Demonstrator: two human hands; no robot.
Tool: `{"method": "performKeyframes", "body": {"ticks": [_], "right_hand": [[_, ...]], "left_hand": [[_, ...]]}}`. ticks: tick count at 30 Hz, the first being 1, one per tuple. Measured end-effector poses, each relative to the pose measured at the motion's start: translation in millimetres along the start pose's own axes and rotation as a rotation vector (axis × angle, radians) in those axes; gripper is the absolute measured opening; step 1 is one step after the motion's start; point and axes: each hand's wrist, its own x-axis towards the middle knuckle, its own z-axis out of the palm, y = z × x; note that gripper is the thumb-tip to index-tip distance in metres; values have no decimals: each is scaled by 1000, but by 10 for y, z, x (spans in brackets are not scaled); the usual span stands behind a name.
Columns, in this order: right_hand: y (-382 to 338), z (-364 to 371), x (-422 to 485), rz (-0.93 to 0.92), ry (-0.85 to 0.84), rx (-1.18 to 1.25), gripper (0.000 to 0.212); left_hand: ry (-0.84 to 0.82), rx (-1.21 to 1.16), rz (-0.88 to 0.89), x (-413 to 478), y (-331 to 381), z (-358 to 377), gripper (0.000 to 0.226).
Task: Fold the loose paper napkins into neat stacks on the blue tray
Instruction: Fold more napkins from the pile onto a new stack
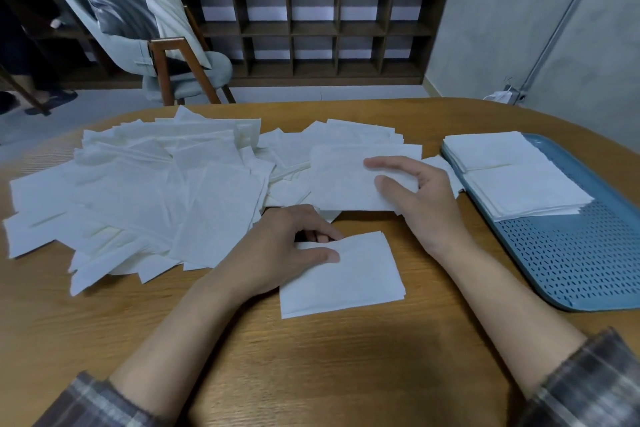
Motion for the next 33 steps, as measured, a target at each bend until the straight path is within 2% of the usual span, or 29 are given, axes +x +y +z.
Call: {"method": "performKeyframes", "body": {"ticks": [3,8,15,21,24,30,33], "right_hand": [[22,48,2,22,-85,-8,25],[46,41,23,51,-99,-8,24],[52,43,34,59,-83,-2,24],[42,54,40,62,-97,7,26],[39,45,33,45,-79,-3,29],[80,41,35,55,-81,53,33],[51,41,39,46,-99,52,26]], "left_hand": [[31,-24,7,2,-10,-11,13],[38,-3,36,-2,-2,-2,9],[51,47,95,-11,-15,21,17],[23,141,56,18,-45,48,30],[-24,136,30,-3,0,37,23],[-8,50,34,-18,-2,22,9],[62,-12,36,-10,29,21,9]]}}
